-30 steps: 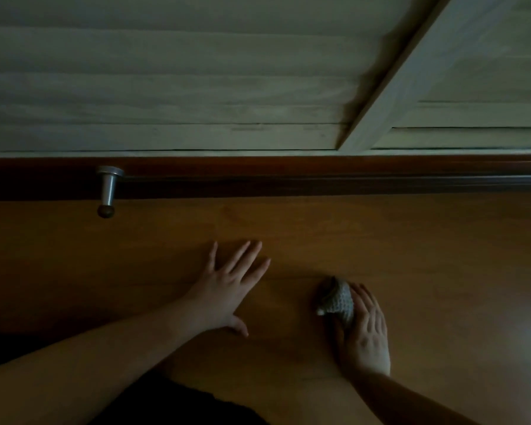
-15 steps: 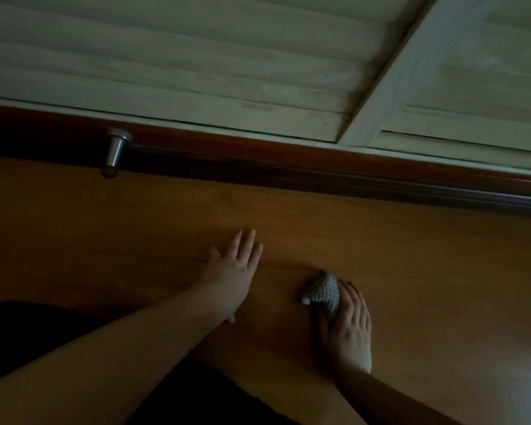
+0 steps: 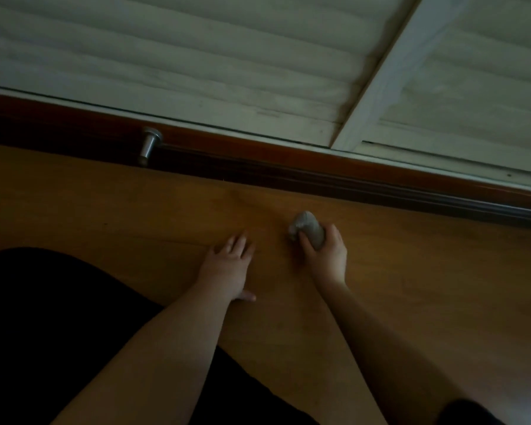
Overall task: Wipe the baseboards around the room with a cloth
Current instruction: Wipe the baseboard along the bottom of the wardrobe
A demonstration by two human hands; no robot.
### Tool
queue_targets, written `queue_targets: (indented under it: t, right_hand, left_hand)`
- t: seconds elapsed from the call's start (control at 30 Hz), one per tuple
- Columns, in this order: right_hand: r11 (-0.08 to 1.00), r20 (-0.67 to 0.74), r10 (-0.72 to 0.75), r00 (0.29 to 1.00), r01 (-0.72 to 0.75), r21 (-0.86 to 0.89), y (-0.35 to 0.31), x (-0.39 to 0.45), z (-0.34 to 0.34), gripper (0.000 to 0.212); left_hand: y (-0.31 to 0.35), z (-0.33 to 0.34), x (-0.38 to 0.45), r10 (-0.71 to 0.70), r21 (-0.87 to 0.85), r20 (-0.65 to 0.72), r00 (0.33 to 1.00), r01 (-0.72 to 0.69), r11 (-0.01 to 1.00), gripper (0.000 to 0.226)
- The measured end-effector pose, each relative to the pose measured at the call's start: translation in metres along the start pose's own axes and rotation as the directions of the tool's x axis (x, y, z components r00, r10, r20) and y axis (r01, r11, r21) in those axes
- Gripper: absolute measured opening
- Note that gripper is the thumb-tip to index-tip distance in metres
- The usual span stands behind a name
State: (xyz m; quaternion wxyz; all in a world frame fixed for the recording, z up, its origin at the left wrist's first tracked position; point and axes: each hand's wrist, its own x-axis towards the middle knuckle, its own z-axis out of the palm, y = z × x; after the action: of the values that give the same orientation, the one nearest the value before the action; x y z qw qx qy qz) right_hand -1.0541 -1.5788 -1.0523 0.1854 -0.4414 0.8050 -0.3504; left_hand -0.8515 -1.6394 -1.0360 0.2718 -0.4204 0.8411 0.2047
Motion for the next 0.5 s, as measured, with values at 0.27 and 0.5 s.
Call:
queue_targets:
  t: [0.27,0.5]
  right_hand:
    - [0.977,0.174,-0.150,0.973,0.172,-0.124,-0.057,0.075,0.054,0.039]
    - [0.985,0.136,-0.125,0.983,0.140,-0.102,-0.049,0.085,0.065,0.041]
  left_hand:
    - [0.008,-0.006,-0.010,0.018,0.057,-0.001,1.000,-0.018,0.998,0.122]
    - [0.007,-0.001,0.002,0.008,0.022,-0.004,1.000,-0.008,1.000,0.131]
